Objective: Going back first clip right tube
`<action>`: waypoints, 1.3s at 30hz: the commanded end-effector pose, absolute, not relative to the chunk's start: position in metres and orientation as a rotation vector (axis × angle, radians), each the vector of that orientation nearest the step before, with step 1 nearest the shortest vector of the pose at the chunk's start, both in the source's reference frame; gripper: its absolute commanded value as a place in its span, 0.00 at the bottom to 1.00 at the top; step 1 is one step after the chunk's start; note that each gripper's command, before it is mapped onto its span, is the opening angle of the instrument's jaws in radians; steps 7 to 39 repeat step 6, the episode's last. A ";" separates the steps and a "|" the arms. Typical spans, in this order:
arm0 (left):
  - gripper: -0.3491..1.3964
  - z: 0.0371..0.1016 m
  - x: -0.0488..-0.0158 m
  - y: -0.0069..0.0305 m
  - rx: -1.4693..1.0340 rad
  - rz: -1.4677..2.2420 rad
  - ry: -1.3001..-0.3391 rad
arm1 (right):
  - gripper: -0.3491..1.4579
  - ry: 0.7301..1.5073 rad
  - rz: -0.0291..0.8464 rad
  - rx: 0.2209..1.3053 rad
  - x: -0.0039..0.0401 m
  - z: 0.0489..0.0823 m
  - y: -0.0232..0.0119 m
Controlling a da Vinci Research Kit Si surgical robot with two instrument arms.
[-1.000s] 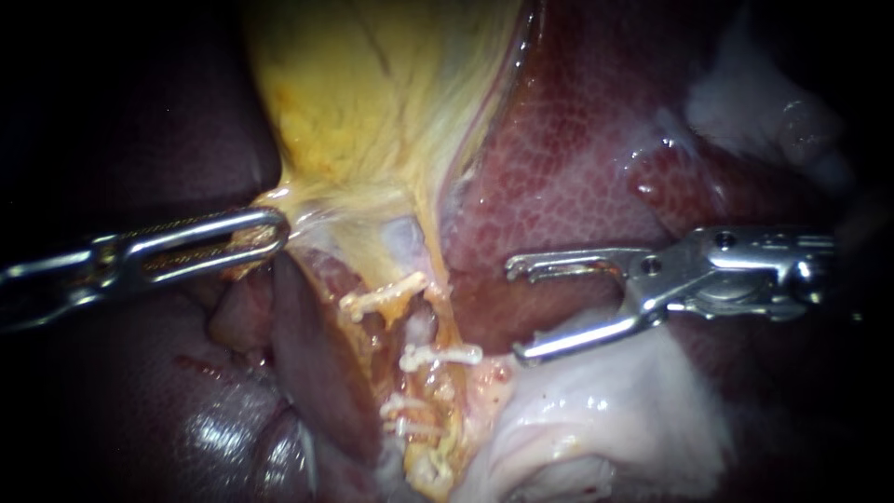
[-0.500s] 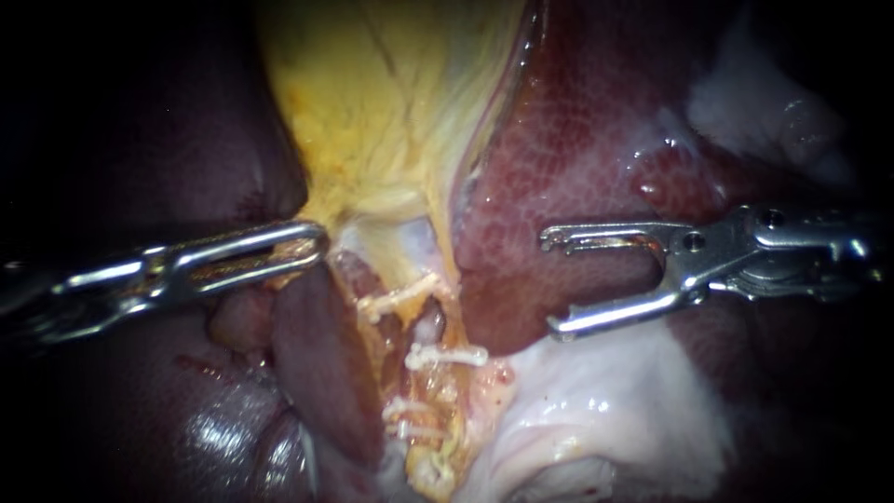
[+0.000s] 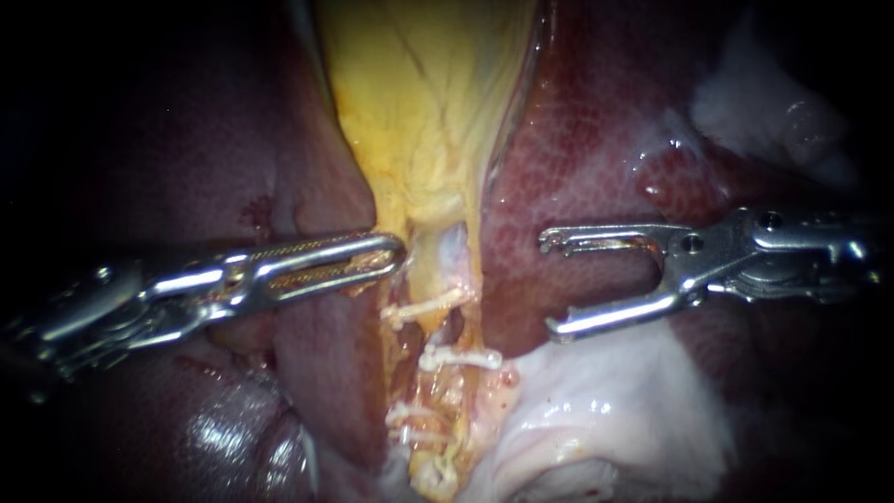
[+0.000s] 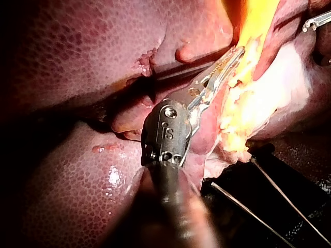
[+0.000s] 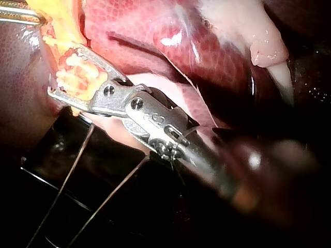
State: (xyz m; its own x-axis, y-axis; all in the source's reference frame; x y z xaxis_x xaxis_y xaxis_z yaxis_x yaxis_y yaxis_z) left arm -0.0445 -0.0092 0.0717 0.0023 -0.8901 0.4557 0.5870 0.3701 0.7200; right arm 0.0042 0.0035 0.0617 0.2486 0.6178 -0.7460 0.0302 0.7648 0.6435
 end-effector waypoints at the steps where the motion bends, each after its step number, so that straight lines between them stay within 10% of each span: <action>1: 0.00 0.0716 -0.0444 -0.0092 0.370 -1.200 -1.028 | 0.52 1.272 0.436 0.613 0.0042 0.0617 0.0035; 39: 0.00 0.0716 -0.0443 -0.0092 0.370 -1.200 -1.028 | 0.52 1.272 0.436 0.613 0.0042 0.0617 0.0035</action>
